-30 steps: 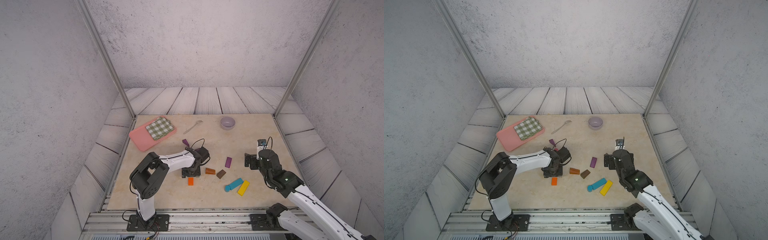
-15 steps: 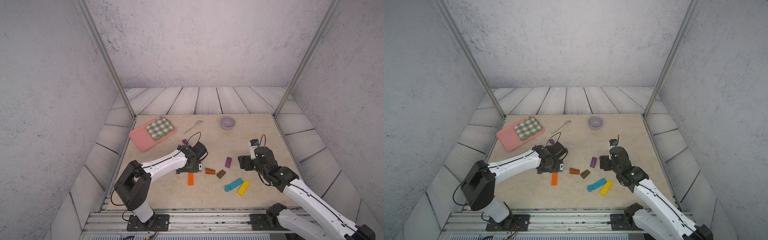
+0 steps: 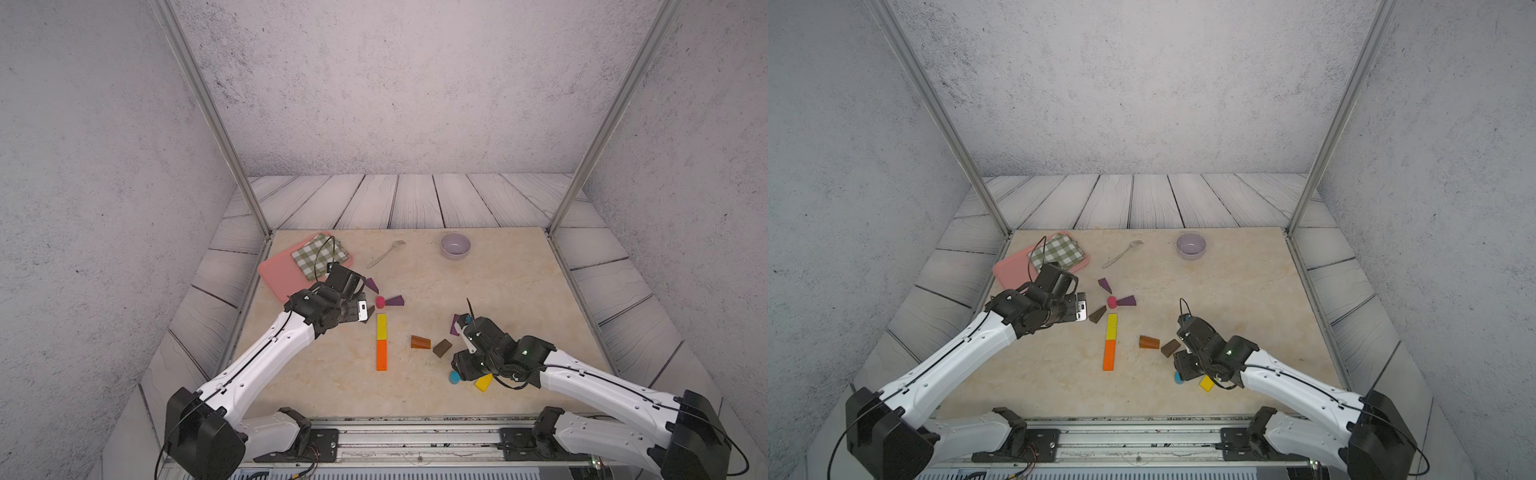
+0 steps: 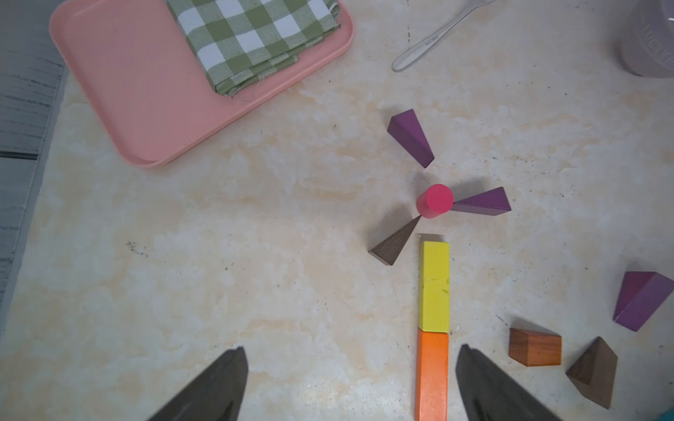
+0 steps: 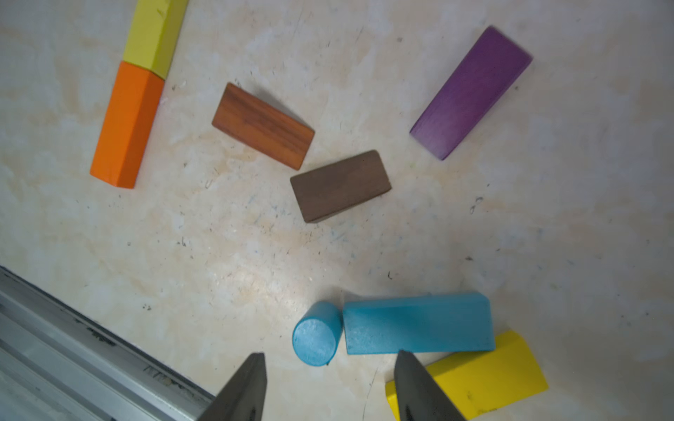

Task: Assemble a small pinwheel with building blocks
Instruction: Pick up the building block from the center of the board.

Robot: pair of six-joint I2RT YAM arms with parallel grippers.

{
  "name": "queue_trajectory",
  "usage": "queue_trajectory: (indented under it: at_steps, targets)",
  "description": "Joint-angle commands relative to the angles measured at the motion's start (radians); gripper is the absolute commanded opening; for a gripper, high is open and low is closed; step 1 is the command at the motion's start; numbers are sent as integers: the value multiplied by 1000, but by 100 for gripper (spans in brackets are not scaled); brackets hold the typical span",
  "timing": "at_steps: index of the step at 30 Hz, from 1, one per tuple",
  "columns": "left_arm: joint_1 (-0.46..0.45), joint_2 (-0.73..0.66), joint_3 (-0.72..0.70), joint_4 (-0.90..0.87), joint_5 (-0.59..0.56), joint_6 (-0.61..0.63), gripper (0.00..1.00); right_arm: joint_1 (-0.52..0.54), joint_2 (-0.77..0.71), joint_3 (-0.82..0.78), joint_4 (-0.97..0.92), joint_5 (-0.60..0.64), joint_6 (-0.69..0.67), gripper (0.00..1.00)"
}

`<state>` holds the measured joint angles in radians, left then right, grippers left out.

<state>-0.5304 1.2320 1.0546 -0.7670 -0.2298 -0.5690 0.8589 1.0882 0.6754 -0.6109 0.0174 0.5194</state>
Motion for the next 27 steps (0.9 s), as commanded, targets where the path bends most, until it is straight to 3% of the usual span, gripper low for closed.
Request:
queue_trajectory:
  at_steps: [1, 8, 27]
  targets:
    - [19, 3, -31, 21, 36, 58, 96, 22, 60, 6, -36, -19, 14, 61]
    - [29, 6, -60, 44, 57, 76, 96, 44, 200, 51, -25, -14, -18, 60]
    - [33, 30, -71, 54, 58, 84, 96, 82, 322, 73, -2, 4, -31, 50]
